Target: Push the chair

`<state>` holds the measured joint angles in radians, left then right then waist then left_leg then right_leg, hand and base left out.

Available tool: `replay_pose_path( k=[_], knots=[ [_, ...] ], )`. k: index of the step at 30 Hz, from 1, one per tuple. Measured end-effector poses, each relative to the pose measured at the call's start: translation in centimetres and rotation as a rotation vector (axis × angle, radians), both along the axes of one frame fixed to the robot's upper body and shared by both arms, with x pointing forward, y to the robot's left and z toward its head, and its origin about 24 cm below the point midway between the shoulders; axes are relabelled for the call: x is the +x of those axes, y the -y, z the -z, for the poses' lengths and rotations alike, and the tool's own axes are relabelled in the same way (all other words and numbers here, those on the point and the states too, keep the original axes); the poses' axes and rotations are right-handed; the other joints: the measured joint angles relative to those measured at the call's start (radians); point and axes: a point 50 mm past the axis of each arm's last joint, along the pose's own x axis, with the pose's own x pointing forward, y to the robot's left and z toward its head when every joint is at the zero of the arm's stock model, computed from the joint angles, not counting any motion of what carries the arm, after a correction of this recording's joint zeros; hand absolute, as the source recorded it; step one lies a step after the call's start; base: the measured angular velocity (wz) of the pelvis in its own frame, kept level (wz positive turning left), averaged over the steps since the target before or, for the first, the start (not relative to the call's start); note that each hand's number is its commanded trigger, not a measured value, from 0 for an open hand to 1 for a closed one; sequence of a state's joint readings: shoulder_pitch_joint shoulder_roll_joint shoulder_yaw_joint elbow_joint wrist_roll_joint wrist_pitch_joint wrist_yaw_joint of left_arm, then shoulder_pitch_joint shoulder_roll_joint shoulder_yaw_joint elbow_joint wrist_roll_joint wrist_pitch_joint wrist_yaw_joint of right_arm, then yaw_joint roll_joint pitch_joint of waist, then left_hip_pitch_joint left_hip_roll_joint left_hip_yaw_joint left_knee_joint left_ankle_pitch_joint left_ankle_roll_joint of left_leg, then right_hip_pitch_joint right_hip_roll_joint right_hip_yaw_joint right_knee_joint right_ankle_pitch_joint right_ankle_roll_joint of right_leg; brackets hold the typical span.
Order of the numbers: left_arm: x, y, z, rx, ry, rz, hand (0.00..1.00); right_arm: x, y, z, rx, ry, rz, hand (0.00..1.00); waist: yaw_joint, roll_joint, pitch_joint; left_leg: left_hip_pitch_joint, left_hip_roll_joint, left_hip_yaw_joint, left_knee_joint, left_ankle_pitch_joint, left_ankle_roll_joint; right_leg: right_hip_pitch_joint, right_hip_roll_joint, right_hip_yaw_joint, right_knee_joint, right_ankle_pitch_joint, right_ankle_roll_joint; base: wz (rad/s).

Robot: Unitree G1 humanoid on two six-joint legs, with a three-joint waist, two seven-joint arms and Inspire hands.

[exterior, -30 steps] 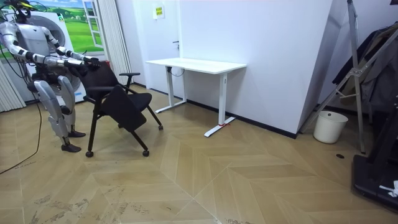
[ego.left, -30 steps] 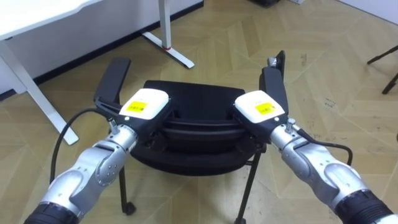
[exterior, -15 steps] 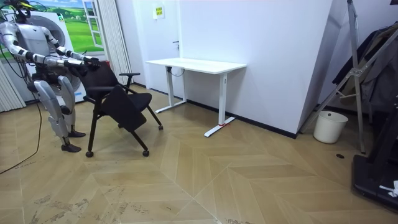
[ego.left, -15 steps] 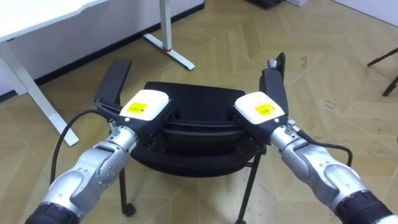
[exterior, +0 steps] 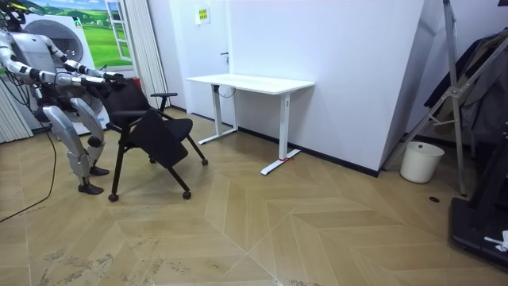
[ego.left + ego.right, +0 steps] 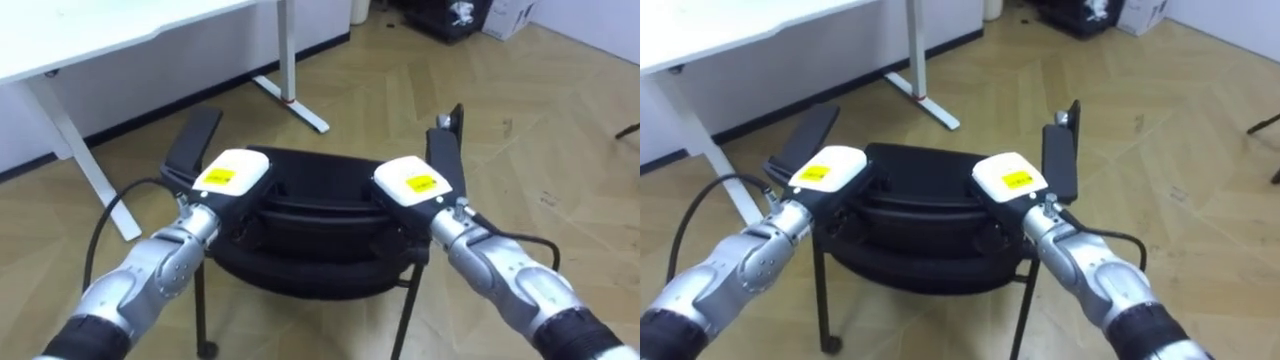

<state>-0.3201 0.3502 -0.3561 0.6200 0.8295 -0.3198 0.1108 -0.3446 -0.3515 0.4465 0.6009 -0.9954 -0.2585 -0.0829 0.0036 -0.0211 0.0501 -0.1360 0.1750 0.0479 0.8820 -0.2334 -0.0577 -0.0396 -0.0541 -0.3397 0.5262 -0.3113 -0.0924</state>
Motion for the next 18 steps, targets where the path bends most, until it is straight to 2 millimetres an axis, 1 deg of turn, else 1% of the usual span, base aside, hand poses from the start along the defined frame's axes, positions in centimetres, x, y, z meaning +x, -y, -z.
replay_pose_path(
  k=[1, 2, 3, 4, 5, 6, 7, 8, 9, 10, 11, 12, 13, 14, 15, 16, 17, 18],
  knots=[
    [0.1, 0.2, 0.0, -0.006, 0.003, -0.001, 1.0, 0.0, 0.2, -0.1, -0.003, 0.002, 0.001, 1.0, -0.001, 0.0, 0.001, -0.029, 0.004, 0.005, 0.022, 0.001, 0.002, -0.001, -0.005, -0.011, 0.01, -0.009, -0.001, 0.43],
    [0.1, 0.6, 0.1, -0.015, 0.007, 0.002, 1.0, 0.0, 0.6, -0.2, -0.01, 0.005, 0.001, 1.0, -0.006, -0.002, 0.0033, -0.086, 0.0, 0.014, 0.028, -0.001, 0.006, -0.001, -0.016, -0.029, 0.024, -0.023, -0.003, 0.37],
    [0.1, 0.9, 0.1, -0.02, 0.007, 0.004, 1.0, -0.1, 1.1, -0.1, -0.018, 0.002, 0.0, 1.0, -0.005, 0.001, 0.0037, -0.141, -0.006, 0.031, 0.008, -0.001, 0.006, 0.002, -0.02, -0.039, 0.029, -0.031, -0.002, 0.29],
    [0.1, 0.9, 0.2, -0.02, 0.006, 0.006, 1.0, -0.2, 1.2, 0.0, -0.016, 0.004, -0.001, 1.0, -0.005, 0.001, 0.0046, -0.162, -0.011, 0.037, -0.017, -0.001, 0.007, 0.004, -0.021, -0.045, 0.029, -0.034, -0.002, 0.08],
    [0.0, 1.0, 0.3, -0.021, 0.0, 0.013, 1.0, -0.4, 1.3, 0.2, -0.014, 0.003, 0.001, 1.0, 0.0, 0.001, 0.0005, -0.187, -0.018, 0.059, -0.094, 0.003, 0.004, 0.007, -0.022, -0.05, 0.029, -0.04, -0.002, 0.0],
    [0.0, 1.0, 0.3, -0.024, 0.003, 0.019, 1.0, -0.5, 1.5, 0.2, -0.013, 0.009, -0.001, 1.0, 0.007, 0.002, -0.0043, -0.197, -0.029, 0.073, -0.2, 0.012, 0.014, 0.006, -0.023, -0.064, 0.029, -0.045, -0.002, -0.07],
    [0.0, 1.0, 0.2, -0.026, 0.008, 0.021, 1.0, -0.5, 1.5, 0.2, -0.011, 0.014, -0.001, 1.0, 0.011, 0.004, -0.0075, -0.2, -0.033, 0.073, -0.253, 0.017, 0.02, 0.004, -0.023, -0.069, 0.03, -0.047, 0.0, -0.17],
    [0.0, 1.0, 0.1, -0.03, 0.019, 0.022, 1.0, -0.5, 1.5, 0.2, -0.005, 0.025, 0.001, 1.0, 0.022, 0.003, -0.0127, -0.201, -0.048, 0.072, -0.339, 0.037, 0.031, 0.0, -0.024, -0.069, 0.034, -0.053, 0.005, -0.25],
    [0.1, 1.0, 0.0, -0.029, 0.024, 0.026, 1.0, -0.5, 1.6, 0.3, -0.002, 0.029, 0.007, 1.0, 0.032, 0.007, -0.0215, -0.2, -0.05, 0.068, -0.365, 0.085, 0.045, -0.001, -0.024, -0.069, 0.035, -0.058, 0.011, -0.25],
    [0.2, 1.0, -0.1, -0.028, 0.028, 0.03, 1.0, -0.5, 1.6, 0.3, 0.0, 0.033, 0.009, 1.0, 0.033, 0.002, -0.023, -0.201, -0.05, 0.067, -0.372, 0.106, 0.045, -0.002, -0.024, -0.069, 0.035, -0.06, 0.015, -0.08],
    [0.5, 1.0, -0.4, -0.025, 0.039, 0.037, 1.0, -0.4, 1.7, 0.2, 0.005, 0.048, 0.015, 1.0, 0.032, 0.0, -0.025, -0.201, -0.053, 0.071, -0.386, 0.14, 0.046, 0.0, -0.025, -0.065, 0.035, -0.066, 0.026, 0.1],
    [0.8, 1.1, -0.7, -0.02, 0.047, 0.043, 1.0, -0.3, 1.7, 0.2, 0.013, 0.056, 0.024, 1.0, 0.032, -0.011, -0.0288, -0.201, -0.064, 0.075, -0.396, 0.151, 0.048, -0.005, -0.034, -0.058, 0.04, -0.077, 0.042, 0.13],
    [1.0, 1.1, -0.9, -0.017, 0.052, 0.046, 1.0, -0.2, 1.7, 0.1, 0.015, 0.06, 0.025, 1.0, 0.034, -0.018, -0.0292, -0.201, -0.067, 0.081, -0.396, 0.152, 0.049, -0.009, -0.036, -0.048, 0.043, -0.084, 0.051, -0.06],
    [1.3, 1.1, -1.3, -0.009, 0.063, 0.049, 1.0, 0.2, 1.6, -0.1, 0.019, 0.068, 0.028, 1.0, 0.049, -0.028, -0.0296, -0.201, -0.065, 0.106, -0.395, 0.152, 0.05, -0.016, -0.045, -0.037, 0.047, -0.092, 0.062, -0.27],
    [1.6, 1.1, -1.6, -0.006, 0.071, 0.049, 1.0, 0.4, 1.6, -0.3, 0.021, 0.078, 0.032, 1.0, 0.064, -0.032, -0.0296, -0.196, -0.069, 0.118, -0.398, 0.155, 0.056, -0.014, -0.059, -0.036, 0.046, -0.104, 0.085, -0.33],
    [1.7, 1.0, -1.7, -0.004, 0.074, 0.049, 1.0, 0.5, 1.5, -0.3, 0.024, 0.083, 0.033, 1.0, 0.07, -0.034, -0.0291, -0.192, -0.076, 0.121, -0.399, 0.157, 0.061, -0.01, -0.071, -0.036, 0.049, -0.108, 0.096, -0.25],
    [1.9, 1.0, -1.9, -0.003, 0.08, 0.048, 1.0, 0.6, 1.4, -0.4, 0.028, 0.093, 0.036, 1.0, 0.077, -0.044, -0.0308, -0.181, -0.095, 0.136, -0.395, 0.144, 0.09, -0.005, -0.1, -0.036, 0.065, -0.116, 0.128, -0.09],
    [2.1, 1.0, -2.1, -0.002, 0.089, 0.047, 1.0, 0.8, 1.4, -0.6, 0.029, 0.102, 0.035, 1.0, 0.079, -0.059, -0.0299, -0.175, -0.119, 0.146, -0.375, 0.115, 0.114, -0.004, -0.134, -0.033, 0.099, -0.133, 0.162, 0.0]
  ],
)
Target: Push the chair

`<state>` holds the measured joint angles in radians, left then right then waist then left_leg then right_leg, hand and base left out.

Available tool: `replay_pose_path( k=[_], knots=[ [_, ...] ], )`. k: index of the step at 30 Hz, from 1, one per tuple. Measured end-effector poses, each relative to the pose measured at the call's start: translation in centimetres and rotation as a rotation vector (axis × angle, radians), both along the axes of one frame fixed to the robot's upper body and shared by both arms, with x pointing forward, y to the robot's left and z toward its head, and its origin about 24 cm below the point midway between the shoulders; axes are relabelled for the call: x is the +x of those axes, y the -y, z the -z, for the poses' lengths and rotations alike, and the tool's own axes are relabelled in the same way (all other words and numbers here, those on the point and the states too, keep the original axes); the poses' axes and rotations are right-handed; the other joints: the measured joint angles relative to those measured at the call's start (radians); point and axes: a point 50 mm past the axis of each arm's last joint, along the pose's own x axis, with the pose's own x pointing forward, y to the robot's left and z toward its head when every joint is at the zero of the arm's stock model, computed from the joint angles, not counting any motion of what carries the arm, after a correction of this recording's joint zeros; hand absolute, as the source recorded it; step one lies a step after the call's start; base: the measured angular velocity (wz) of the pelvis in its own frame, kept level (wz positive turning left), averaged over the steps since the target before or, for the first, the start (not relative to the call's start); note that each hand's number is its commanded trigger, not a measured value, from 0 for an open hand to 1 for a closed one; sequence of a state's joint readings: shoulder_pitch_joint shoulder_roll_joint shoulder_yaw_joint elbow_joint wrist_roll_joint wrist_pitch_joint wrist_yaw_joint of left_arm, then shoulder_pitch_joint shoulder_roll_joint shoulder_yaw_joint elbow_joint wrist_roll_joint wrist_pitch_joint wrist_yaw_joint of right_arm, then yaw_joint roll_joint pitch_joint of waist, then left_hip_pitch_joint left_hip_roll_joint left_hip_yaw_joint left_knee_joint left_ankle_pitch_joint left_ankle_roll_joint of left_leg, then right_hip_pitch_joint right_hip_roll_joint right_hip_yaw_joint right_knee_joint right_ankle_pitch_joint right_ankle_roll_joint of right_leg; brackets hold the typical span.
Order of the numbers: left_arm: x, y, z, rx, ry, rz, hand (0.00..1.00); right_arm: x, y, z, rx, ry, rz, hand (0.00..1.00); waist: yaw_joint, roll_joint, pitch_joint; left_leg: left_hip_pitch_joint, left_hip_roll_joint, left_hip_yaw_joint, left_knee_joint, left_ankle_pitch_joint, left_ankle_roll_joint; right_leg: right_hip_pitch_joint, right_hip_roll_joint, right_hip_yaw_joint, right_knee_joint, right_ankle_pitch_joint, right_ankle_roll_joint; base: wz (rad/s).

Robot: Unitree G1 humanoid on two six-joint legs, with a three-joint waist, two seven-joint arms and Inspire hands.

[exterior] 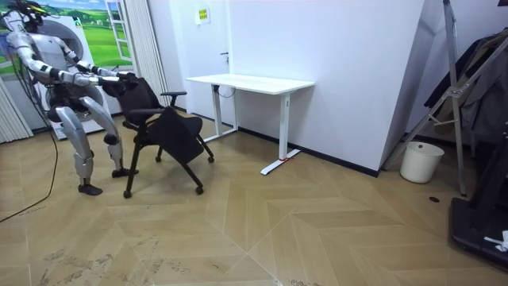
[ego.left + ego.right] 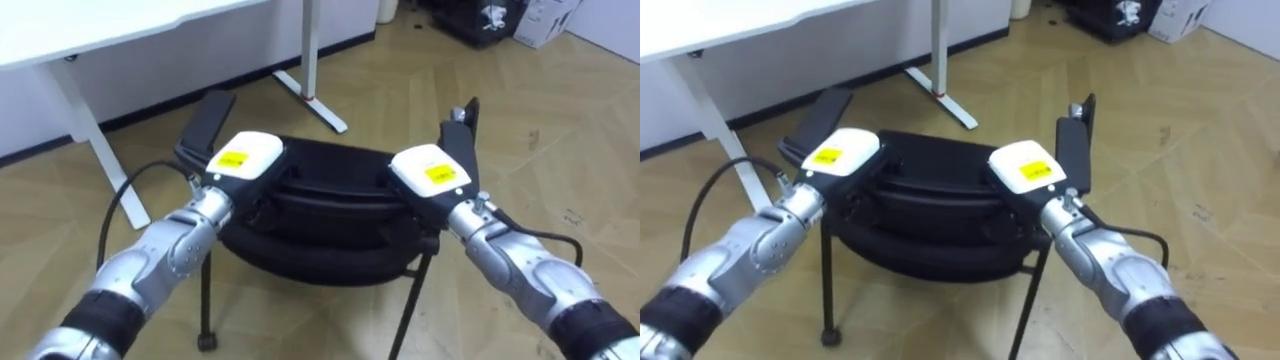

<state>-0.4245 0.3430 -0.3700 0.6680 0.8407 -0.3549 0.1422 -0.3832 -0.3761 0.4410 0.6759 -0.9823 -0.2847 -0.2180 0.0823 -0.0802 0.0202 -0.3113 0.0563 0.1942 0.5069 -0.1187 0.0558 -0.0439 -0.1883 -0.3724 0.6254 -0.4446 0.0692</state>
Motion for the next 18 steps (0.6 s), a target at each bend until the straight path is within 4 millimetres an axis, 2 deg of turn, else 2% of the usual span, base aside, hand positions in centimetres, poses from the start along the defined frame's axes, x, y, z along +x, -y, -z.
replay_pose_path(
  k=[1, 2, 3, 4, 5, 6, 8, 10, 11, 12, 13, 14, 15, 16, 17, 18],
  knots=[
    [0.1, 0.0, -0.1, 0.0, 0.005, -0.001, 1.0, 0.1, 0.0, -0.1, -0.002, 0.004, 0.0, 1.0, 0.0, -0.005, 0.0002, 0.0, -0.013, 0.0, 0.015, -0.018, 0.003, 0.0, -0.017, 0.002, 0.02, -0.011, 0.02, 0.07],
    [0.5, 0.1, -0.5, 0.0, 0.015, -0.001, 1.0, 0.5, 0.1, -0.5, -0.005, 0.016, 0.002, 1.0, 0.0, -0.006, 0.0026, -0.009, -0.029, -0.002, 0.06, -0.061, 0.011, -0.008, -0.039, 0.008, 0.075, -0.015, 0.027, 0.1],
    [1.0, 0.1, -0.9, 0.001, 0.026, -0.002, 1.0, 1.0, 0.1, -0.9, -0.008, 0.028, 0.005, 1.0, 0.0, -0.001, 0.0081, -0.019, -0.033, -0.004, 0.11, -0.104, 0.02, -0.032, -0.057, 0.025, 0.159, -0.005, 0.018, 0.1],
    [1.3, 0.1, -1.2, 0.002, 0.031, -0.003, 1.0, 1.2, 0.0, -1.1, -0.009, 0.034, 0.006, 1.0, 0.002, 0.002, 0.0107, -0.022, -0.032, -0.005, 0.132, -0.122, 0.022, -0.047, -0.064, 0.037, 0.199, 0.004, 0.011, 0.1],
    [1.6, 0.1, -1.6, 0.001, 0.04, -0.006, 1.0, 1.7, -0.2, -1.4, -0.007, 0.042, 0.011, 1.0, 0.006, 0.004, 0.0155, -0.023, -0.031, -0.007, 0.163, -0.15, 0.025, -0.072, -0.071, 0.065, 0.268, 0.028, 0.001, 0.08],
    [1.9, -0.1, -1.9, 0.004, 0.053, -0.008, 1.0, 2.0, -0.4, -1.7, -0.002, 0.057, 0.015, 1.0, 0.009, 0.008, 0.0198, -0.021, -0.029, -0.017, 0.183, -0.175, 0.032, -0.1, -0.07, 0.089, 0.324, 0.064, -0.001, 0.1],
    [2.2, -0.4, -2.5, 0.01, 0.081, -0.012, 1.0, 2.3, -0.7, -2.1, 0.007, 0.087, 0.014, 1.0, 0.015, 0.012, 0.0318, -0.009, -0.03, -0.033, 0.184, -0.195, 0.03, -0.149, -0.065, 0.128, 0.375, 0.102, -0.009, 0.11],
    [2.4, -0.6, -3.0, 0.006, 0.109, -0.01, 1.0, 2.6, -1.0, -2.6, 0.009, 0.124, 0.009, 1.0, 0.024, 0.016, 0.0378, -0.006, -0.026, -0.049, 0.178, -0.207, 0.023, -0.206, -0.062, 0.13, 0.383, 0.073, -0.01, 0.18],
    [2.7, -0.6, -3.3, 0.006, 0.12, -0.012, 1.0, 2.8, -1.1, -2.8, 0.012, 0.142, 0.017, 1.0, 0.025, 0.026, 0.0477, 0.005, -0.013, -0.066, 0.177, -0.215, 0.013, -0.241, -0.05, 0.121, 0.364, 0.064, -0.013, 0.26],
    [2.8, -0.6, -3.4, 0.007, 0.123, -0.015, 1.0, 2.9, -1.2, -2.9, 0.008, 0.15, 0.019, 1.0, 0.037, 0.033, 0.0526, 0.021, 0.003, -0.076, 0.172, -0.225, -0.003, -0.279, -0.035, 0.122, 0.319, 0.066, -0.015, 0.25],
    [2.8, -0.7, -3.5, 0.006, 0.125, -0.016, 1.0, 2.9, -1.3, -2.9, 0.008, 0.154, 0.018, 1.0, 0.041, 0.034, 0.0531, 0.027, 0.006, -0.086, 0.167, -0.23, -0.011, -0.298, -0.031, 0.121, 0.286, 0.069, -0.02, 0.28],
    [2.8, -0.9, -3.5, 0.007, 0.135, -0.017, 1.0, 2.9, -1.5, -3.0, 0.01, 0.165, 0.014, 1.0, 0.044, 0.037, 0.0552, 0.039, 0.018, -0.104, 0.164, -0.238, -0.027, -0.328, -0.018, 0.122, 0.203, 0.084, -0.027, 0.41],
    [2.8, -1.1, -3.4, 0.007, 0.138, -0.023, 1.0, 3.0, -1.7, -2.9, 0.013, 0.165, 0.012, 1.0, 0.047, 0.032, 0.058, 0.06, 0.022, -0.126, 0.162, -0.251, -0.047, -0.346, 0.001, 0.133, 0.112, 0.123, -0.036, 0.47],
    [2.7, -1.2, -3.4, 0.01, 0.135, -0.025, 1.0, 3.0, -1.8, -2.8, 0.014, 0.162, 0.011, 1.0, 0.048, 0.027, 0.0561, 0.07, 0.024, -0.137, 0.162, -0.26, -0.058, -0.351, 0.01, 0.148, 0.059, 0.152, -0.038, 0.55],
    [2.6, -1.5, -3.2, 0.012, 0.13, -0.031, 1.0, 2.9, -2.0, -2.7, 0.013, 0.157, 0.006, 1.0, 0.048, 0.017, 0.0524, 0.086, 0.026, -0.166, 0.172, -0.28, -0.082, -0.356, 0.025, 0.174, 0.006, 0.239, -0.045, 0.65],
    [2.5, -1.7, -3.0, 0.012, 0.131, -0.038, 1.0, 2.9, -2.0, -2.7, 0.01, 0.157, 0.0, 1.0, 0.052, 0.017, 0.0374, 0.089, 0.038, -0.187, 0.188, -0.302, -0.111, -0.333, 0.042, 0.162, 0.02, 0.261, -0.079, 0.61]
  ],
)
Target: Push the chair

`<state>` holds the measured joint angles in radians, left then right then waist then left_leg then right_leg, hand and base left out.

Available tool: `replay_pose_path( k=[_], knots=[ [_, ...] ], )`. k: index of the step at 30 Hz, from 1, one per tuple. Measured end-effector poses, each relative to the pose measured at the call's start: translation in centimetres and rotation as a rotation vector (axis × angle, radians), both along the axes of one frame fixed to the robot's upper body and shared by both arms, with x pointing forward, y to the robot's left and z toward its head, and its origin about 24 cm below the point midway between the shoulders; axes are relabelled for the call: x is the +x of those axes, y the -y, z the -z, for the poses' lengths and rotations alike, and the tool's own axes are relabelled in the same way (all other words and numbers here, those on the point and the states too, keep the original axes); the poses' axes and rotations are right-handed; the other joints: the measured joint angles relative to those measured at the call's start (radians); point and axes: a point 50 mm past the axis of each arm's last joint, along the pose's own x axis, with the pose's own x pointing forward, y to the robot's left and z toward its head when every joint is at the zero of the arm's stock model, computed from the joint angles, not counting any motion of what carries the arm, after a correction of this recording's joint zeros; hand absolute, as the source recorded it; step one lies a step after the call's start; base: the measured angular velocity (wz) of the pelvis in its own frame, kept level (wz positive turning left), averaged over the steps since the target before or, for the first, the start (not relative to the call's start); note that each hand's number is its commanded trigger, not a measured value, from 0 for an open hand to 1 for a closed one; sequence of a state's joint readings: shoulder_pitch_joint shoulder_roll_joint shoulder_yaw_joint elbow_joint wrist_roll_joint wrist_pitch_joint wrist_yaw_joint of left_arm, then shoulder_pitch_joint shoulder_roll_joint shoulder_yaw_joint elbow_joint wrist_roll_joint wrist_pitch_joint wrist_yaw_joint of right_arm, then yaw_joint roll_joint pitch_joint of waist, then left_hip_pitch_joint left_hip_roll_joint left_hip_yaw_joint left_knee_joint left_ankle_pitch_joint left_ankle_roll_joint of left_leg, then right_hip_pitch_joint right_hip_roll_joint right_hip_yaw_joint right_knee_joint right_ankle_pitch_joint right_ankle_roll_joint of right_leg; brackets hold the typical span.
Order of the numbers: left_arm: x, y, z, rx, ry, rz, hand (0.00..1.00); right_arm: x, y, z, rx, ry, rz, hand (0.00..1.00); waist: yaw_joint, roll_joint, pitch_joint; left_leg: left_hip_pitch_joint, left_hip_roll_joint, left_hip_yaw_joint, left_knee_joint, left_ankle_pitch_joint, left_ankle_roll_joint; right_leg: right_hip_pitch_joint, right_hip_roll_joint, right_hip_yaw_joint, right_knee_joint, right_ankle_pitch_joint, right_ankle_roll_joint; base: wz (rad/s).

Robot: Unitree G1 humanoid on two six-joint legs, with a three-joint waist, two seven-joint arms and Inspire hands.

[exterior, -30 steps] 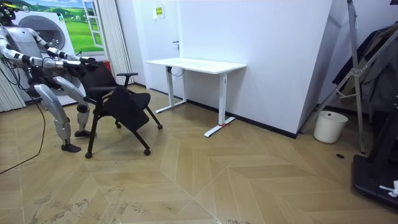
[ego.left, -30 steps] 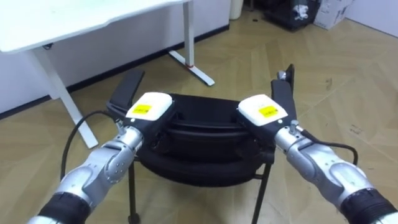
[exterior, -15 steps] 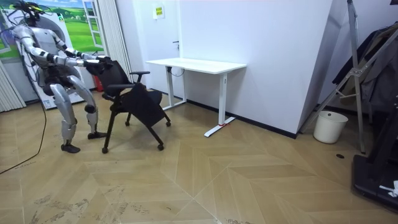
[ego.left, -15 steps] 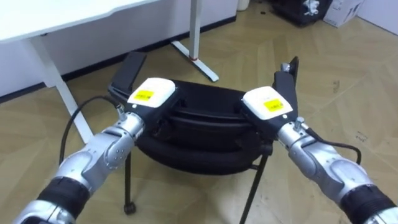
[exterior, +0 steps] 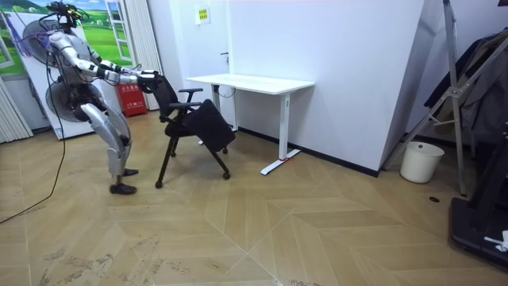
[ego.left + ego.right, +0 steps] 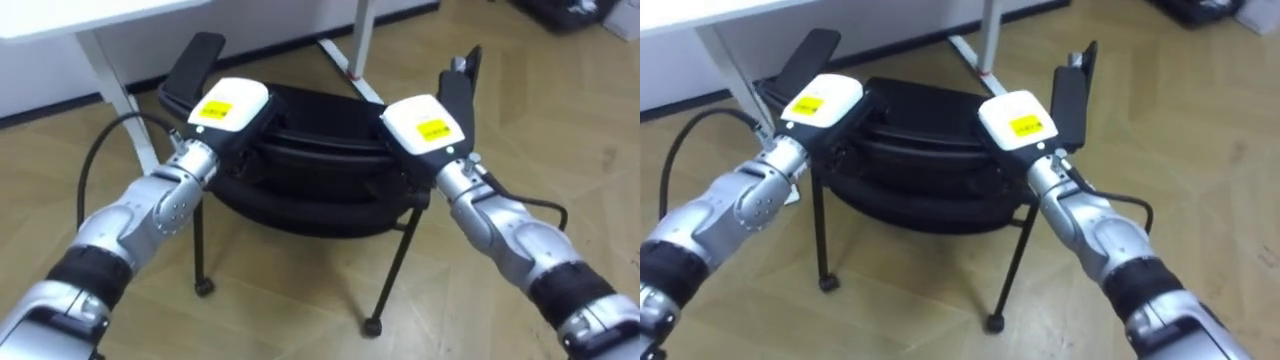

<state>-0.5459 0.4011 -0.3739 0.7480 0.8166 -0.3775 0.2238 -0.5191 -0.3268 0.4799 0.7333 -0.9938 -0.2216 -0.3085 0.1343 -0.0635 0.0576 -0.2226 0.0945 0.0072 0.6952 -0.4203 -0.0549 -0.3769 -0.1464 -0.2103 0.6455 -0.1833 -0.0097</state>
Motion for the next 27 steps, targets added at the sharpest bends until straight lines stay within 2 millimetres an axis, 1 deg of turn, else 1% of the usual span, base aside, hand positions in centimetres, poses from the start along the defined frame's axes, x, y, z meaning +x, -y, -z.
replay_pose_path(
  k=[1, 2, 3, 4, 5, 6, 7, 9, 10, 12, 13, 14, 16, 17, 20, 21, 23, 25, 27],
  knots=[
    [0.0, 0.0, 0.0, -0.002, 0.004, -0.002, 1.0, 0.1, 0.0, -0.1, -0.003, 0.004, -0.001, 1.0, 0.003, 0.009, 0.0003, 0.005, 0.018, 0.003, 0.003, -0.006, -0.011, 0.013, 0.01, -0.021, -0.001, -0.01, -0.012, 0.54],
    [0.1, 0.0, -0.2, -0.009, 0.014, -0.004, 1.0, 0.4, 0.0, -0.5, -0.012, 0.016, -0.002, 1.0, 0.003, 0.02, 0.0015, 0.009, 0.045, 0.005, -0.008, -0.001, -0.027, 0.031, 0.021, -0.054, -0.005, -0.024, -0.029, 0.49],
    [0.2, 0.2, -0.3, -0.017, 0.023, -0.006, 1.0, 0.6, 0.2, -0.8, -0.019, 0.025, -0.003, 1.0, 0.0, 0.026, 0.0028, 0.016, 0.059, 0.005, -0.028, 0.007, -0.041, 0.045, 0.025, -0.077, -0.007, -0.039, -0.037, 0.51],
    [0.1, 0.3, -0.2, -0.021, 0.026, -0.009, 1.0, 0.7, 0.2, -0.9, -0.021, 0.027, -0.004, 1.0, 0.0, 0.025, 0.0025, 0.026, 0.061, 0.007, -0.047, 0.012, -0.049, 0.049, 0.024, -0.082, -0.005, -0.049, -0.039, 0.42],
    [0.1, 0.3, -0.2, -0.028, 0.035, -0.016, 1.0, 0.9, 0.2, -1.2, -0.03, 0.034, -0.01, 1.0, 0.001, 0.025, 0.0021, 0.039, 0.062, 0.01, -0.077, 0.02, -0.061, 0.054, 0.022, -0.091, -0.001, -0.067, -0.042, 0.3],
    [0.2, 0.3, -0.3, -0.035, 0.045, -0.02, 1.0, 1.0, 0.2, -1.5, -0.035, 0.042, -0.013, 1.0, 0.0, 0.024, 0.0025, 0.041, 0.067, 0.018, -0.085, 0.026, -0.066, 0.056, 0.028, -0.098, 0.005, -0.087, -0.043, 0.27],
    [0.2, 0.3, -0.3, -0.037, 0.05, -0.022, 1.0, 1.1, 0.3, -1.6, -0.036, 0.044, -0.013, 1.0, 0.0, 0.024, 0.0027, 0.043, 0.068, 0.018, -0.086, 0.026, -0.067, 0.057, 0.027, -0.101, 0.011, -0.097, -0.044, 0.25],
    [0.1, 0.2, -0.3, -0.041, 0.059, -0.029, 1.0, 1.2, 0.2, -1.7, -0.041, 0.042, -0.017, 1.0, 0.0, 0.019, 0.0052, 0.045, 0.075, 0.019, -0.061, 0.026, -0.067, 0.071, 0.024, -0.108, 0.039, -0.133, -0.046, 0.19],
    [0.1, 0.4, -0.2, -0.045, 0.058, -0.028, 1.0, 1.2, 0.2, -1.7, -0.041, 0.041, -0.017, 1.0, 0.0, 0.019, 0.0052, 0.046, 0.077, 0.019, -0.051, 0.026, -0.067, 0.077, 0.024, -0.111, 0.042, -0.14, -0.046, 0.16],
    [-0.1, 0.5, 0.2, -0.044, 0.054, -0.028, 1.0, 1.0, 0.2, -1.3, -0.04, 0.028, -0.015, 1.0, 0.0, 0.019, 0.0056, 0.045, 0.092, 0.02, 0.002, 0.026, -0.067, 0.11, 0.022, -0.128, 0.056, -0.168, -0.049, 0.18],
    [-0.2, 0.5, 0.3, -0.043, 0.051, -0.028, 1.0, 0.9, 0.2, -1.2, -0.041, 0.023, -0.015, 1.0, -0.001, 0.019, 0.0058, 0.048, 0.095, 0.02, 0.009, 0.026, -0.067, 0.119, 0.018, -0.133, 0.057, -0.174, -0.05, 0.16],
    [-0.3, 0.5, 0.4, -0.042, 0.049, -0.029, 1.0, 0.9, 0.2, -1.1, -0.04, 0.018, -0.015, 1.0, 0.0, 0.017, 0.0093, 0.057, 0.096, 0.023, 0.016, 0.026, -0.067, 0.13, 0.014, -0.136, 0.066, -0.184, -0.05, 0.14],
    [-0.3, 0.6, 0.5, -0.042, 0.05, -0.032, 1.0, 0.9, 0.2, -1.1, -0.042, 0.017, -0.015, 1.0, -0.009, 0.023, 0.0141, 0.06, 0.096, 0.02, 0.02, 0.026, -0.067, 0.143, 0.014, -0.143, 0.063, -0.189, -0.046, 0.16],
    [-0.3, 0.6, 0.5, -0.046, 0.058, -0.036, 1.0, 1.0, 0.2, -1.3, -0.046, 0.023, -0.017, 1.0, -0.019, 0.028, 0.0191, 0.059, 0.096, 0.02, 0.018, 0.026, -0.067, 0.147, 0.011, -0.149, 0.06, -0.189, -0.046, 0.16],
    [-0.2, 0.7, 0.5, -0.048, 0.06, -0.043, 1.0, 1.0, 0.3, -1.3, -0.048, 0.025, -0.014, 1.0, -0.031, 0.029, 0.0204, 0.059, 0.086, 0.024, 0.008, 0.026, -0.067, 0.147, 0.0, -0.15, 0.061, -0.192, -0.04, 0.14],
    [-0.2, 0.7, 0.5, -0.048, 0.059, -0.044, 1.0, 1.0, 0.3, -1.3, -0.049, 0.025, -0.013, 1.0, -0.04, 0.03, 0.0207, 0.058, 0.085, 0.031, 0.006, 0.026, -0.067, 0.148, -0.005, -0.152, 0.063, -0.192, -0.037, 0.16],
    [-0.2, 0.7, 0.6, -0.048, 0.062, -0.047, 1.0, 1.1, 0.4, -1.4, -0.051, 0.029, -0.013, 1.0, -0.046, 0.029, 0.0218, 0.054, 0.083, 0.048, 0.004, 0.026, -0.067, 0.147, -0.012, -0.149, 0.063, -0.19, -0.034, 0.15],
    [-0.2, 0.8, 0.6, -0.05, 0.063, -0.045, 1.0, 1.1, 0.5, -1.3, -0.052, 0.033, -0.011, 1.0, -0.057, 0.029, 0.0222, 0.054, 0.071, 0.047, -0.014, 0.026, -0.066, 0.145, -0.02, -0.144, 0.059, -0.186, -0.027, 0.2],
    [-0.1, 1.1, 0.4, -0.056, 0.07, -0.041, 1.0, 1.1, 0.9, -1.5, -0.056, 0.05, -0.01, 1.0, -0.062, 0.031, 0.0212, 0.049, 0.053, 0.049, -0.036, 0.027, -0.065, 0.124, -0.019, -0.119, 0.055, -0.174, -0.012, 0.04]
  ],
)
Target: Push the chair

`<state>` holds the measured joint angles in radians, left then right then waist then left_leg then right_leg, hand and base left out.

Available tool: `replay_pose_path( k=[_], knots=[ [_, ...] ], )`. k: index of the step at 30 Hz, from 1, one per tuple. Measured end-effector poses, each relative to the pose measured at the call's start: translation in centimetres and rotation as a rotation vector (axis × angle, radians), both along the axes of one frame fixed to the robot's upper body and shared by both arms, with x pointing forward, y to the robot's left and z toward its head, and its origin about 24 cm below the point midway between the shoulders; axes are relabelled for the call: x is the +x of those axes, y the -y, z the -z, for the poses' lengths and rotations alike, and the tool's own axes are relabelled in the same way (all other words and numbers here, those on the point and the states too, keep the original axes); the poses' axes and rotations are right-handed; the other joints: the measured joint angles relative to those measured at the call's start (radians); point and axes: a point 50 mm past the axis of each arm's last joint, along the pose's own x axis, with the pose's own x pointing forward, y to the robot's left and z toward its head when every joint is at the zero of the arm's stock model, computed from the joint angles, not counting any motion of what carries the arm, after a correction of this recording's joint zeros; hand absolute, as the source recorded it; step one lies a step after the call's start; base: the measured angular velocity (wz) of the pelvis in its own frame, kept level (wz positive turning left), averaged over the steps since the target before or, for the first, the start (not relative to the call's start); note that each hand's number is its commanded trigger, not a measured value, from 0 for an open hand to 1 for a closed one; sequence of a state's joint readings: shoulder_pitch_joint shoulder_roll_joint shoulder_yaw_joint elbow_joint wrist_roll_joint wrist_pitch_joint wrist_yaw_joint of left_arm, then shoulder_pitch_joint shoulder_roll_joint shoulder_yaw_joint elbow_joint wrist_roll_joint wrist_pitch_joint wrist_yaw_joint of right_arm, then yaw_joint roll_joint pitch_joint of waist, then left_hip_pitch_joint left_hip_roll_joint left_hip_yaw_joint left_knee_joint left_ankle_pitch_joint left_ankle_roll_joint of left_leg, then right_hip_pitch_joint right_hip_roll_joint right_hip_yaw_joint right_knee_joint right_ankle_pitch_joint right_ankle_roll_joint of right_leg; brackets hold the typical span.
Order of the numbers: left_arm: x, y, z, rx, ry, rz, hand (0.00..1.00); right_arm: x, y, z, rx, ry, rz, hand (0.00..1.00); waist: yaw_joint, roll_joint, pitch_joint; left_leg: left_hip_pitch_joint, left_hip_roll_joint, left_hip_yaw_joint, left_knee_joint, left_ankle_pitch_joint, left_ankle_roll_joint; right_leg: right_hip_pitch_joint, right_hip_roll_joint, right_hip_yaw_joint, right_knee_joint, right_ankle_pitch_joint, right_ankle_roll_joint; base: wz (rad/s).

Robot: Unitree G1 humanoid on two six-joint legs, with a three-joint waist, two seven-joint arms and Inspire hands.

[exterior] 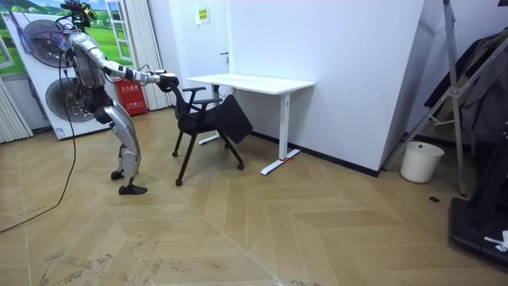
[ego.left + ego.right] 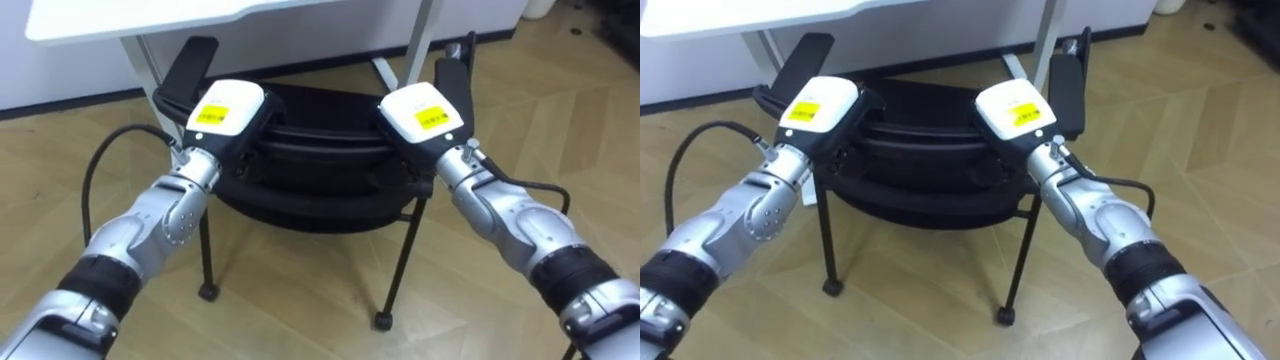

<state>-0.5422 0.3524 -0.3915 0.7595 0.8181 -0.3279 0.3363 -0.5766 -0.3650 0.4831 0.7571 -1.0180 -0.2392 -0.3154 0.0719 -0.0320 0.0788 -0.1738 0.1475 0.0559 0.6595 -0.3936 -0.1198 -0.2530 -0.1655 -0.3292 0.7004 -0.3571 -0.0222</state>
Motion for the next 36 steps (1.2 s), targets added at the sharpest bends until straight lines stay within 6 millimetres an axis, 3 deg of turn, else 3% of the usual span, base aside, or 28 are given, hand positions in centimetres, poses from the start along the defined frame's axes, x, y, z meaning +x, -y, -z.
replay_pose_path(
  k=[4, 7, 8, 9, 12, 14, 15, 19, 23, 28, 30, 32, 36],
  knots=[
    [0.2, 0.3, -0.1, -0.005, 0.003, 0.0, 1.0, 0.2, 0.2, -0.1, -0.008, 0.013, -0.001, 1.0, -0.001, 0.005, -0.0031, -0.01, -0.018, 0.023, -0.001, 0.006, 0.013, -0.018, -0.009, 0.028, -0.017, 0.029, 0.018, -0.13],
    [0.3, 0.3, -0.3, -0.006, 0.01, -0.002, 1.0, 0.3, 0.2, -0.5, -0.011, 0.025, -0.003, 1.0, -0.001, 0.008, -0.0092, -0.032, -0.038, 0.054, -0.009, 0.018, 0.047, -0.044, -0.023, 0.057, -0.045, 0.069, 0.037, -0.17],
    [0.3, 0.4, -0.2, -0.008, 0.008, -0.002, 1.0, 0.3, 0.3, -0.5, -0.014, 0.025, -0.003, 1.0, 0.005, 0.008, -0.0115, -0.027, -0.045, 0.092, -0.027, 0.025, 0.067, -0.05, -0.027, 0.079, -0.062, 0.089, 0.049, -0.29],
    [0.3, 0.4, -0.2, -0.008, 0.005, -0.001, 1.0, 0.3, 0.4, -0.4, -0.016, 0.024, -0.004, 1.0, 0.004, 0.013, -0.0168, -0.015, -0.054, 0.116, -0.059, 0.021, 0.081, -0.054, -0.031, 0.084, -0.072, 0.109, 0.062, -0.26],
    [0.3, 0.3, -0.2, 0.006, -0.006, -0.002, 1.0, 0.1, 0.2, 0.0, -0.006, 0.012, 0.002, 1.0, 0.013, 0.005, -0.0191, 0.0, -0.056, 0.177, -0.057, 0.001, 0.12, -0.061, -0.045, 0.107, -0.062, 0.128, 0.08, -0.19],
    [0.2, 0.2, 0.1, 0.016, -0.025, 0.001, 1.0, -0.4, 0.0, 0.7, 0.009, -0.005, 0.008, 1.0, 0.02, -0.008, -0.0197, 0.015, -0.056, 0.194, -0.039, -0.012, 0.13, -0.066, -0.062, 0.114, -0.017, 0.129, 0.081, -0.08],
    [0.1, 0.1, 0.0, 0.026, -0.035, 0.007, 1.0, -0.5, -0.1, 1.0, 0.013, -0.012, 0.01, 1.0, 0.019, -0.01, -0.0213, 0.022, -0.059, 0.193, -0.031, -0.037, 0.133, -0.069, -0.064, 0.116, 0.006, 0.131, 0.083, 0.0],
    [0.2, -0.3, 0.0, 0.035, -0.043, 0.016, 1.0, -0.6, -0.3, 1.1, 0.027, -0.018, 0.011, 1.0, 0.019, -0.011, -0.0186, 0.007, -0.049, 0.179, 0.025, -0.068, 0.142, -0.096, -0.078, 0.123, 0.076, 0.14, 0.087, 0.03],
    [0.5, -0.3, -0.4, 0.033, -0.029, 0.019, 1.0, -0.4, -0.4, 0.8, 0.029, -0.004, 0.016, 1.0, 0.019, 0.005, -0.0004, -0.004, -0.035, 0.178, 0.067, -0.085, 0.149, -0.116, -0.081, 0.106, 0.096, 0.155, 0.081, -0.05],
    [0.7, -0.5, -0.9, 0.03, 0.007, 0.017, 1.0, -0.1, -0.6, 0.2, 0.03, 0.026, 0.005, 1.0, 0.027, 0.0, -0.0037, -0.031, -0.024, 0.181, 0.069, -0.081, 0.143, -0.128, -0.06, 0.107, 0.049, 0.155, 0.082, -0.07],
    [0.7, -0.4, -0.9, 0.029, 0.008, 0.02, 1.0, -0.1, -0.6, 0.2, 0.03, 0.029, 0.005, 1.0, 0.024, 0.004, -0.0016, -0.032, -0.014, 0.168, 0.068, -0.078, 0.137, -0.114, -0.058, 0.079, 0.042, 0.154, 0.082, 0.1],
    [0.7, -0.4, -0.9, 0.03, 0.008, 0.019, 1.0, -0.1, -0.5, 0.2, 0.03, 0.03, 0.005, 1.0, 0.017, 0.005, -0.0014, -0.033, -0.013, 0.156, 0.068, -0.075, 0.132, -0.114, -0.058, 0.078, 0.048, 0.152, 0.079, 0.14],
    [0.7, -0.4, -0.9, 0.029, 0.009, 0.018, 1.0, -0.1, -0.5, 0.1, 0.026, 0.031, 0.003, 1.0, 0.021, -0.003, -0.0056, -0.032, -0.002, 0.152, 0.065, -0.074, 0.114, -0.111, -0.048, 0.065, 0.044, 0.119, 0.052, 0.01]
  ],
)
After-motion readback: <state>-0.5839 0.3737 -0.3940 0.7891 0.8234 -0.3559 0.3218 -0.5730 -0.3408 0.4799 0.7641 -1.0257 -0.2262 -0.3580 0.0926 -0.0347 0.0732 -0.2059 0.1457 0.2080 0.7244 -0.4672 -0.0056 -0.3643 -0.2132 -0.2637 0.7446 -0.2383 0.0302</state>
